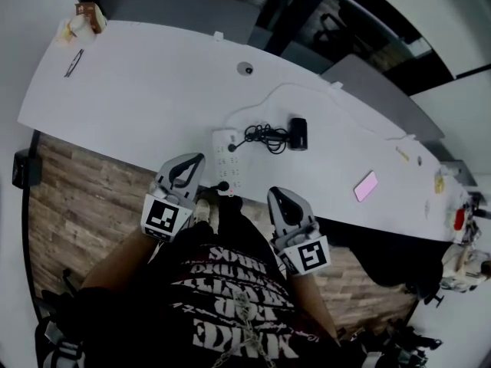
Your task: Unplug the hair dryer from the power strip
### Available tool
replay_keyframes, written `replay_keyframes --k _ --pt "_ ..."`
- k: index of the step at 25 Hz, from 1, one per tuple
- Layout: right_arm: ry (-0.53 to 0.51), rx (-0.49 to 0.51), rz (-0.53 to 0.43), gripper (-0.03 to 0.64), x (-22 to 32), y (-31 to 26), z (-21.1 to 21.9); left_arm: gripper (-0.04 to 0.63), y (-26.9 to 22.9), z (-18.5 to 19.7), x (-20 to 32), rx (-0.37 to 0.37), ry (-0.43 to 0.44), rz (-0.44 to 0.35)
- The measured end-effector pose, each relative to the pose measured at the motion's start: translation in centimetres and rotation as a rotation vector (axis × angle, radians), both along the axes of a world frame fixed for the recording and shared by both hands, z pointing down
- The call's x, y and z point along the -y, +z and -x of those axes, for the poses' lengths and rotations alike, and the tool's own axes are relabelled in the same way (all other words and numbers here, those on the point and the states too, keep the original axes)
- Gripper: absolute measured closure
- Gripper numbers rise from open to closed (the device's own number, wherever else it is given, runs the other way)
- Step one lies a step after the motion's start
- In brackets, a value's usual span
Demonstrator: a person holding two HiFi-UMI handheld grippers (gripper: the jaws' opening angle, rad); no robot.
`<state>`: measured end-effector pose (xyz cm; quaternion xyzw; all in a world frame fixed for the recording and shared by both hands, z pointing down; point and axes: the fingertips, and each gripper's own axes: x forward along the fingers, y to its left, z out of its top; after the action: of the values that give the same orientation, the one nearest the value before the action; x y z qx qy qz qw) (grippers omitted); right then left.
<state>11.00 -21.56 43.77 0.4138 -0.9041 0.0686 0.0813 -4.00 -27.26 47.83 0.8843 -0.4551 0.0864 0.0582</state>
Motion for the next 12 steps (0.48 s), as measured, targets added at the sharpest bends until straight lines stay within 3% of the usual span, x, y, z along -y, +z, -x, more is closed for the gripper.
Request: replay_keyframes --k 5,12 --pt "-0.105 0.010 0.075 0.580 2.8 3.2 1.5 0.572 3.1 -0.8 1.5 0.063 -0.017 0.046" --pt "-0.290 -0.080 0.305 0.578 5.9 14.4 4.3 0.572 12.0 -2.4 3.8 0.130 -0.057 0.201"
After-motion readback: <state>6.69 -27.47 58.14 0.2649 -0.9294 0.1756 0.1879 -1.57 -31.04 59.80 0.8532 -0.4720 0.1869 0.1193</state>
